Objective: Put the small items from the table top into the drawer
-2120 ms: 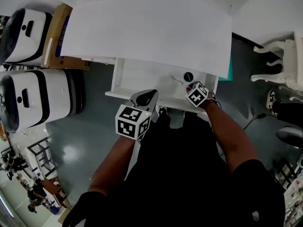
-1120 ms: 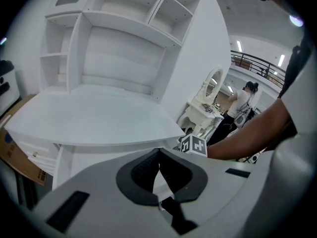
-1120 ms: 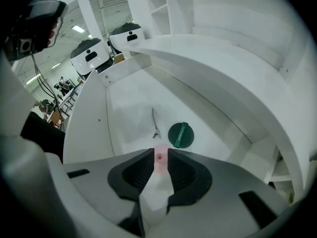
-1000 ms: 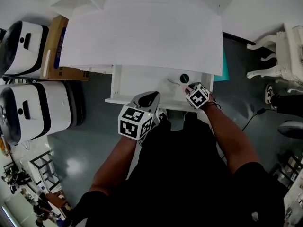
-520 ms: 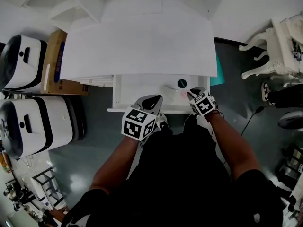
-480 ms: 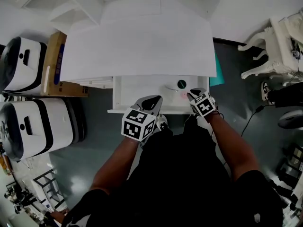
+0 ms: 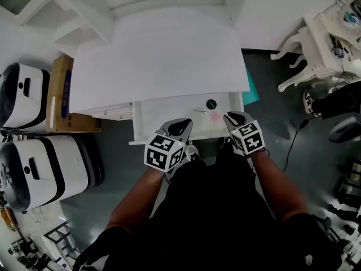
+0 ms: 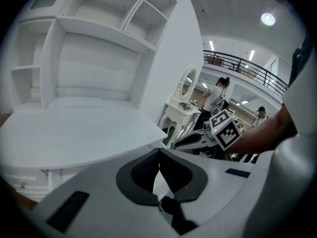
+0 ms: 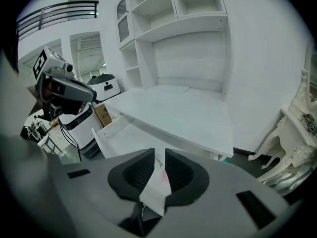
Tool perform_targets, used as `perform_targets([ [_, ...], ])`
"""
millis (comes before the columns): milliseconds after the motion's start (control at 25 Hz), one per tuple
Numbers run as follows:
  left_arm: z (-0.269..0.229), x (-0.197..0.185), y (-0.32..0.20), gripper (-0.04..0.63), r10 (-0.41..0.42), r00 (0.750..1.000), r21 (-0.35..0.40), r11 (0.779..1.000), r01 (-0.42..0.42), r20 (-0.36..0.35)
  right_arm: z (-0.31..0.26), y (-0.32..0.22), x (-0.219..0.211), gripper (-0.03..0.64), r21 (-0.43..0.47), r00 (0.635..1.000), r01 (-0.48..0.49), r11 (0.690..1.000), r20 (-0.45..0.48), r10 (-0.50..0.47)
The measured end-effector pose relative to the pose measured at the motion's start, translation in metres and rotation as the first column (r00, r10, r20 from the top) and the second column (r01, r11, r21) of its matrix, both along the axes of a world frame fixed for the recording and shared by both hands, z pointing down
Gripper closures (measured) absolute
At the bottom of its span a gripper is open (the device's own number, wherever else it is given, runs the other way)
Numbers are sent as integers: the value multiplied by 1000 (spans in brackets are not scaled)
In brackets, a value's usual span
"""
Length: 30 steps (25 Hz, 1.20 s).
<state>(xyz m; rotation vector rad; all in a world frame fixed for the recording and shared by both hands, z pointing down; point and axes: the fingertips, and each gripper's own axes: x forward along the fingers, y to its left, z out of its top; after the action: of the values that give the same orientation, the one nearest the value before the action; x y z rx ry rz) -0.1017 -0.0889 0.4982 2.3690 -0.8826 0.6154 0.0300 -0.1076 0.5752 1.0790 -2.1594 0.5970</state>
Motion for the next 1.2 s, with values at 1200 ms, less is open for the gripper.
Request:
perform_targets([
  [1200, -43, 112, 108, 584, -251, 965, 80, 963, 257, -76, -107, 112, 103, 589, 173, 938, 68, 982, 325, -122],
])
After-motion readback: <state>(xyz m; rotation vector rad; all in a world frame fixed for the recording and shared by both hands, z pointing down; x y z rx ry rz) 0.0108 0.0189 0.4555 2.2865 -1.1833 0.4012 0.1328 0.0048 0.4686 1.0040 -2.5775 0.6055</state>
